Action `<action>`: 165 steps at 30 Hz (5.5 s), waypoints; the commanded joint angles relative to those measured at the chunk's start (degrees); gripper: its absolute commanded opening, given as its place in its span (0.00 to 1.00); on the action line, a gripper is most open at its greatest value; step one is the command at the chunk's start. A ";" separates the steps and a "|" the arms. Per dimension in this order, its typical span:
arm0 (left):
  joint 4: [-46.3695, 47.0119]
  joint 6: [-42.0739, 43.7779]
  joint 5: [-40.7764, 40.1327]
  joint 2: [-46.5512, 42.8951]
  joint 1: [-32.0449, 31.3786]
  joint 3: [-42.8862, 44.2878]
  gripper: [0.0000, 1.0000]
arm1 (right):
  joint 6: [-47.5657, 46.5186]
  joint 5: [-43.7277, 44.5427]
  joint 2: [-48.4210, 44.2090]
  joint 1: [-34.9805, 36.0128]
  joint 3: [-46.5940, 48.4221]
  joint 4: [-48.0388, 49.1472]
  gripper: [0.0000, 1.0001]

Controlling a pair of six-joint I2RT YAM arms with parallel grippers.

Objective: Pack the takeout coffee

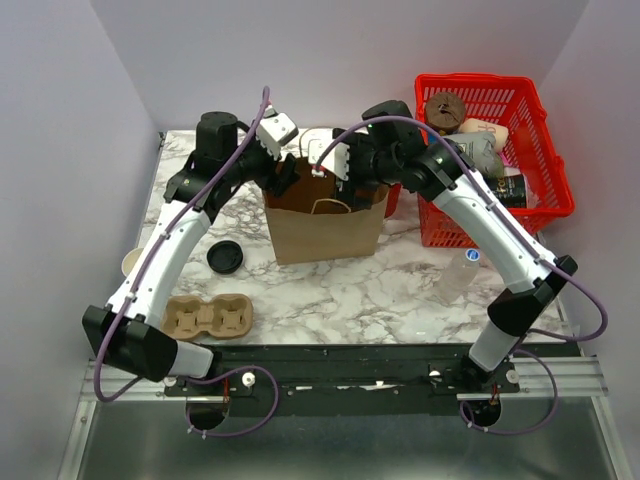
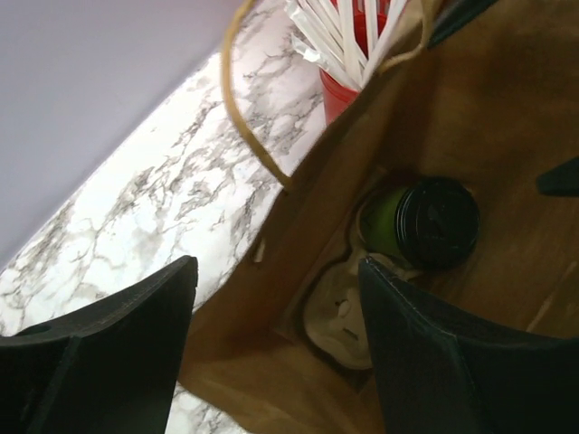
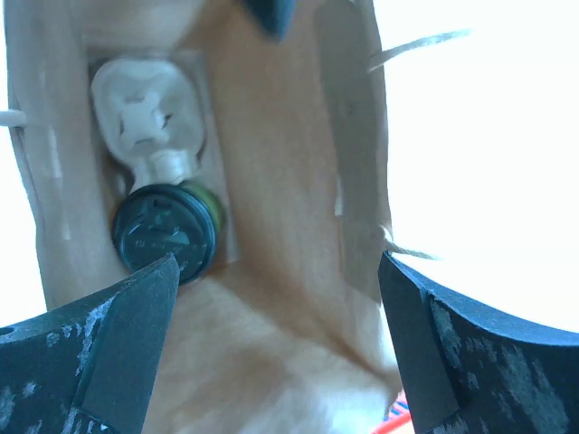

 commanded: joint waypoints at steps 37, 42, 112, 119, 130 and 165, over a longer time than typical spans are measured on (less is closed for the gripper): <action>-5.50 16.77 10.81 -11.31 -3.81 -2.85 0.00 | 21.95 19.59 -17.16 -11.94 -15.46 27.66 1.00; -7.08 18.18 8.62 -15.87 -7.33 -5.76 0.00 | 22.12 18.63 -17.51 -12.38 -19.59 27.14 1.00; -2.07 -9.15 -14.33 -12.63 -0.83 2.41 0.84 | 4.46 -8.62 4.99 -23.10 -5.36 -6.00 0.55; -2.07 -8.98 -14.68 -12.98 -0.48 1.97 0.84 | 4.28 -7.92 6.92 -23.10 -4.92 -3.54 0.50; -1.81 -9.06 -14.77 -13.07 0.05 1.53 0.84 | 4.45 -7.83 9.82 -23.01 -3.16 -1.78 0.45; -1.01 -6.87 -15.03 -9.65 0.75 3.64 0.84 | 17.37 -16.35 -6.41 -22.93 19.79 0.91 0.00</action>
